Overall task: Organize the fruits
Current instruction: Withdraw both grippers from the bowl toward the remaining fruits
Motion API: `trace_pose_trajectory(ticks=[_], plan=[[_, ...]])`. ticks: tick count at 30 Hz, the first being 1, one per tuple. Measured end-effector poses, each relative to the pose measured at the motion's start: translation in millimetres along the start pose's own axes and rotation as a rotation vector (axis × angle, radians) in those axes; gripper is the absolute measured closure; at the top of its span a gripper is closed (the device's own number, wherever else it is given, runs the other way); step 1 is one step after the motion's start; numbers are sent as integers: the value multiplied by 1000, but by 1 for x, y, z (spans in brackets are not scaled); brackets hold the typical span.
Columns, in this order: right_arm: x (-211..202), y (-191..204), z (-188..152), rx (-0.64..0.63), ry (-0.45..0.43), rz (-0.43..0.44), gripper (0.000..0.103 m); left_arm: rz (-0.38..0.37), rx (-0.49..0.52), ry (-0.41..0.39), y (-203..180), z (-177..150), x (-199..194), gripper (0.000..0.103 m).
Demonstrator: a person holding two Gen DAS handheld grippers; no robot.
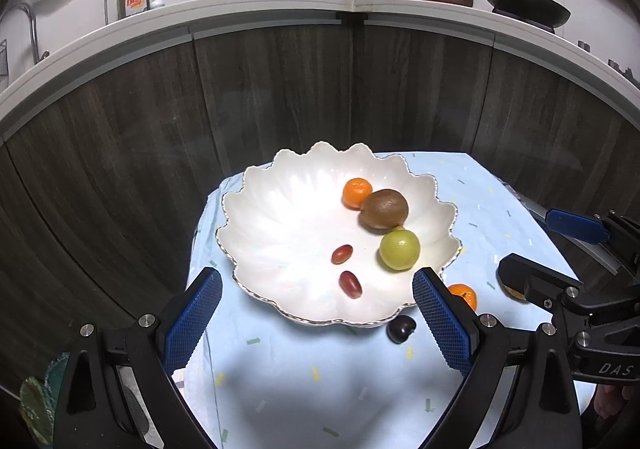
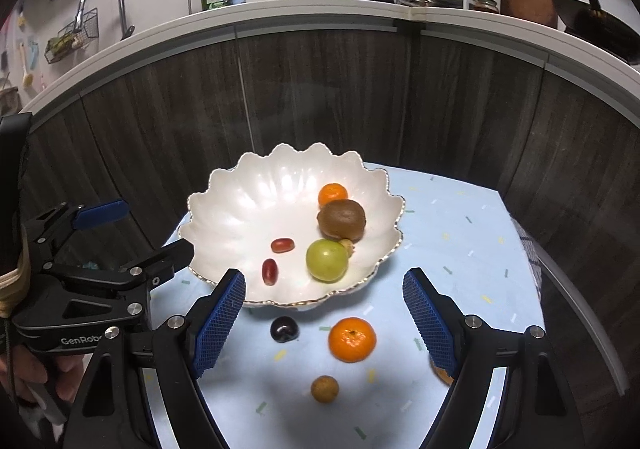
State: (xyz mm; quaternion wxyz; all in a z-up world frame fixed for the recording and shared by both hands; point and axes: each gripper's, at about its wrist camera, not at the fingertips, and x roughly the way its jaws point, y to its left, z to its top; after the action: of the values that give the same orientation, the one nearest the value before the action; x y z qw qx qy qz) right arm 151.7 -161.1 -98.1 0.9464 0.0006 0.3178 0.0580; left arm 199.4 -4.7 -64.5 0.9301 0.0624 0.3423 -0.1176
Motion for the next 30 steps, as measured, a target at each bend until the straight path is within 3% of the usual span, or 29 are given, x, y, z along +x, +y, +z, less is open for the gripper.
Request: trace_pose_trajectory(ticks=[30], plan=[[-15,-50,-34,101,-4,-71,21,31,-34,15,-46,-23,-10,1]])
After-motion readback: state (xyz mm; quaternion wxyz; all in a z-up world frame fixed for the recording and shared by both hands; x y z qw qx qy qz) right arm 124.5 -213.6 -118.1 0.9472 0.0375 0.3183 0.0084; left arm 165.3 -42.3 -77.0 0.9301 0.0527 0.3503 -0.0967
